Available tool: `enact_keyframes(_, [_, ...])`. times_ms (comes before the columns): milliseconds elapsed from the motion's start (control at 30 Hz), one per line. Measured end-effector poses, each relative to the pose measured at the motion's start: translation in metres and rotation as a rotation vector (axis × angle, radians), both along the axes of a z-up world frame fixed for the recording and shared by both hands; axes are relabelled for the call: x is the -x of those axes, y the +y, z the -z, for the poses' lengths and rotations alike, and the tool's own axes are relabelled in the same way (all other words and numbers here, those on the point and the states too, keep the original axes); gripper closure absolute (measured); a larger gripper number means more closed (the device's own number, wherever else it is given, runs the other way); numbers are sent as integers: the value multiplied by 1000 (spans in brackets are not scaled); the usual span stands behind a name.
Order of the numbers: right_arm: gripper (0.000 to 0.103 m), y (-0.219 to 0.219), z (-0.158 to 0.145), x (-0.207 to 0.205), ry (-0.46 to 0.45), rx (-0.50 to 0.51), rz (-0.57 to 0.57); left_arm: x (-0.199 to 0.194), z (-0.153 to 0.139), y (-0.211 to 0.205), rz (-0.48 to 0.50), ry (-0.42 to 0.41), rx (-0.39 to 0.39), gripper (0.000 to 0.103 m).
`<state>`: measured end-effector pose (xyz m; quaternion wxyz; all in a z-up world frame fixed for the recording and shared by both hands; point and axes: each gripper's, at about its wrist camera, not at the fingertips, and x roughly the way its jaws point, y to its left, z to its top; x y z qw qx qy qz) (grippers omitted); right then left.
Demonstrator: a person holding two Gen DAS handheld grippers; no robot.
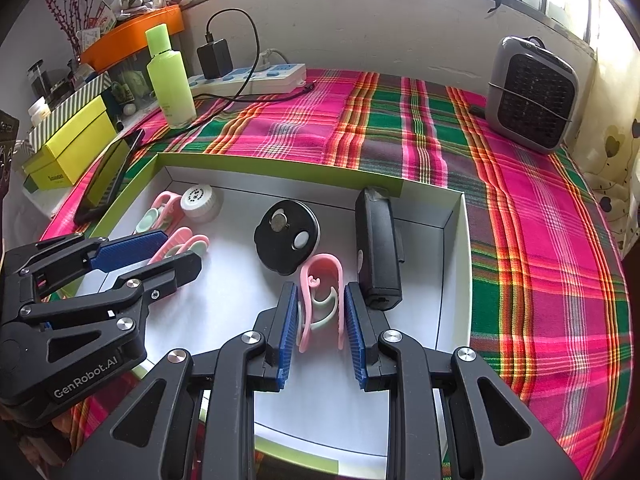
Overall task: Organize objects
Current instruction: 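Open left tool to set the pink hook clip down while right tool releases its clip, then withdraw both tools from the box toward the walnuts on the cover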
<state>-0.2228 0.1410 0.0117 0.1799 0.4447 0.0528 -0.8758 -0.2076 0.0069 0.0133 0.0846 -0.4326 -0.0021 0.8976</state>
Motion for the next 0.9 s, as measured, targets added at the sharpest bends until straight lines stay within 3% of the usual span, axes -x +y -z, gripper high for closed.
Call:
enact_keyframes(133, [78,3,-4,-4,8,14,7,-5,-5,0,-1,12,1,64])
enact_keyframes(900, [74,19,-29,-49,66,76,34,-52,-28,-11,-27,65,-23,63])
